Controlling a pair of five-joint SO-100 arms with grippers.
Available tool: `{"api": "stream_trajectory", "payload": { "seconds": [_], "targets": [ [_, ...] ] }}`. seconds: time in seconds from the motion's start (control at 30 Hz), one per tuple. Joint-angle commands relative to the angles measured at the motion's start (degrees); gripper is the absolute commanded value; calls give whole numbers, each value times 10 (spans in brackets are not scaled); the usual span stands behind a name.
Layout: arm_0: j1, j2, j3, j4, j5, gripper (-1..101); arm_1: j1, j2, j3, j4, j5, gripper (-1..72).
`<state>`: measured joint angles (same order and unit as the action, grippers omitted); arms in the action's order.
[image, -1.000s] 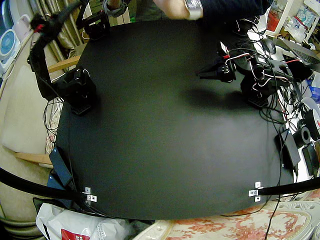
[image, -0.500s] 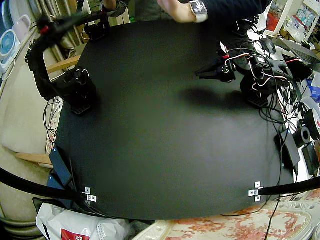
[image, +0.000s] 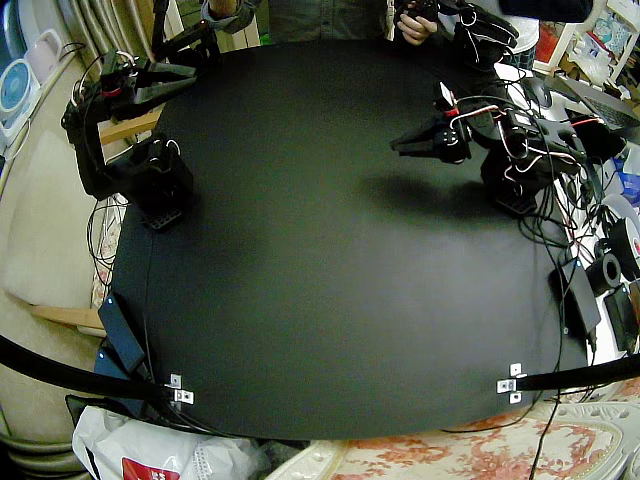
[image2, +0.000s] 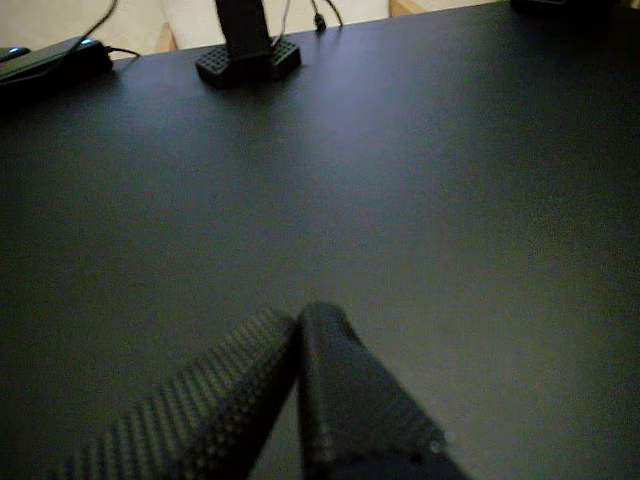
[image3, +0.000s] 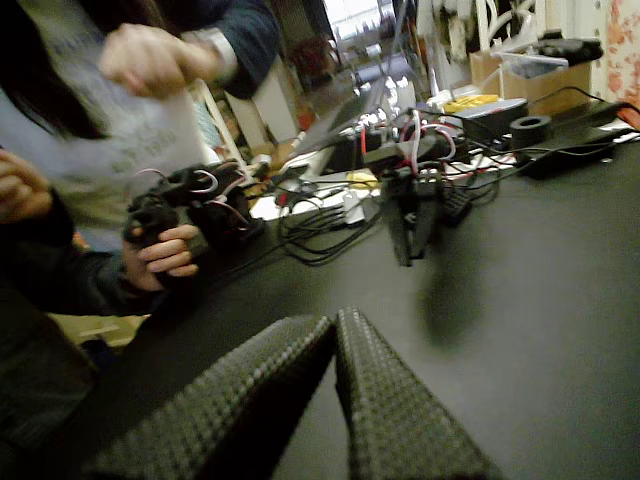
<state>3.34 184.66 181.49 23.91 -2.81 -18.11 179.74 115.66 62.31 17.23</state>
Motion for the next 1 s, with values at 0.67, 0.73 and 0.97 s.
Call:
{"api": "stream_trajectory", "payload": {
  "seconds": [0.67,0.73,0.97],
  "targets": [
    [33,11,7,50,-16,0,61,78,565,-45,-114,-3],
    [28,11,-4,33,-11,0,59,78,565,-35,-108,-3],
    [-23,11,-136,-157,-17,0,60,78,565,-35,-108,-3]
  ]
}}
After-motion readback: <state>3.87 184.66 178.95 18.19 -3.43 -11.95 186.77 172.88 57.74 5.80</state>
